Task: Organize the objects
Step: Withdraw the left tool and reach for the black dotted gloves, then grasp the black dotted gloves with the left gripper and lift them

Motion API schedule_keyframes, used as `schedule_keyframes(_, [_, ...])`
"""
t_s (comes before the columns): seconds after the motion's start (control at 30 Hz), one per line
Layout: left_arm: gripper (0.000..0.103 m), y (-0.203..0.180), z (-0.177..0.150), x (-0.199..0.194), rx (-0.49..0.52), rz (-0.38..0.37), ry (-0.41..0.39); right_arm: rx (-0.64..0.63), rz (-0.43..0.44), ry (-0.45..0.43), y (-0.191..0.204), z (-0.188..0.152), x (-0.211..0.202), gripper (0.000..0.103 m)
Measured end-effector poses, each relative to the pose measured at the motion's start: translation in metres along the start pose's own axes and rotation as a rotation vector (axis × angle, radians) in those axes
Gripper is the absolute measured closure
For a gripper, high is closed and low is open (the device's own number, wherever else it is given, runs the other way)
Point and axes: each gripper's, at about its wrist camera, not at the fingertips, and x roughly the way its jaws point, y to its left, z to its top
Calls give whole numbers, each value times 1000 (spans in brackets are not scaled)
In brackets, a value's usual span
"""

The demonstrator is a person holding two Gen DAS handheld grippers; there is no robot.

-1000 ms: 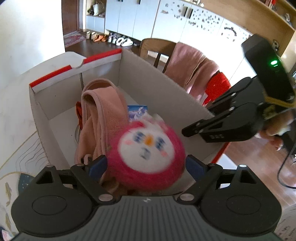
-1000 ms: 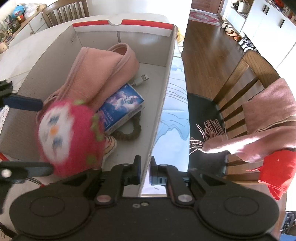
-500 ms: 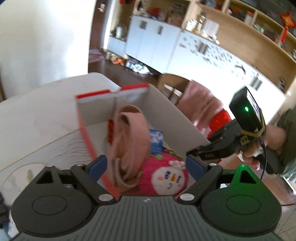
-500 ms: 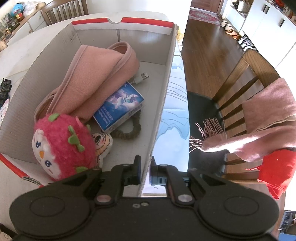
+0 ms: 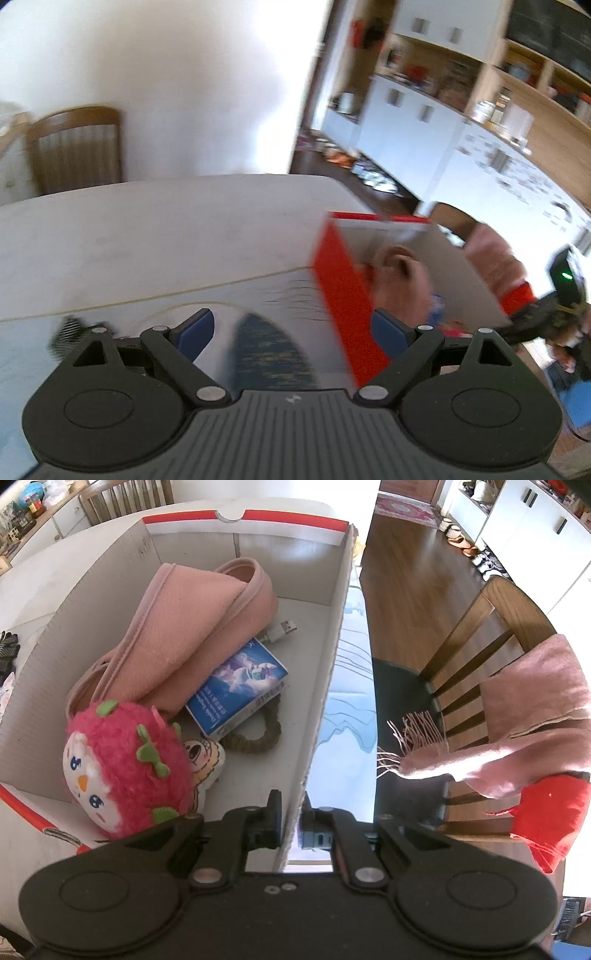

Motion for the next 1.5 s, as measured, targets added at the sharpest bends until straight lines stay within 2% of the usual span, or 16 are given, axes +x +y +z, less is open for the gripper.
schedule_keyframes(0.13, [7, 37, -2, -2, -70, 80, 6, 1, -9, 4, 2, 0, 0, 96])
schedule_keyframes(0.27, [4, 62, -3, 6, -94, 166, 27, 7, -16, 8, 2, 1, 1, 96])
schedule_keyframes(0.67, [0, 118, -15, 47, -150, 301, 109, 29, -31, 24, 3, 0, 4, 96])
schedule_keyframes(0.8, [0, 135, -19, 68, -174, 330, 169, 36, -34, 30, 4, 0, 6, 96])
schedule_keyframes(1.1, [0, 158, -28, 104, -216, 389, 238, 51, -42, 47, 1, -2, 11, 96])
schedule_keyframes(1.5, [2, 171, -40, 119, -258, 408, 264, 48, -43, 48, 0, -2, 11, 98])
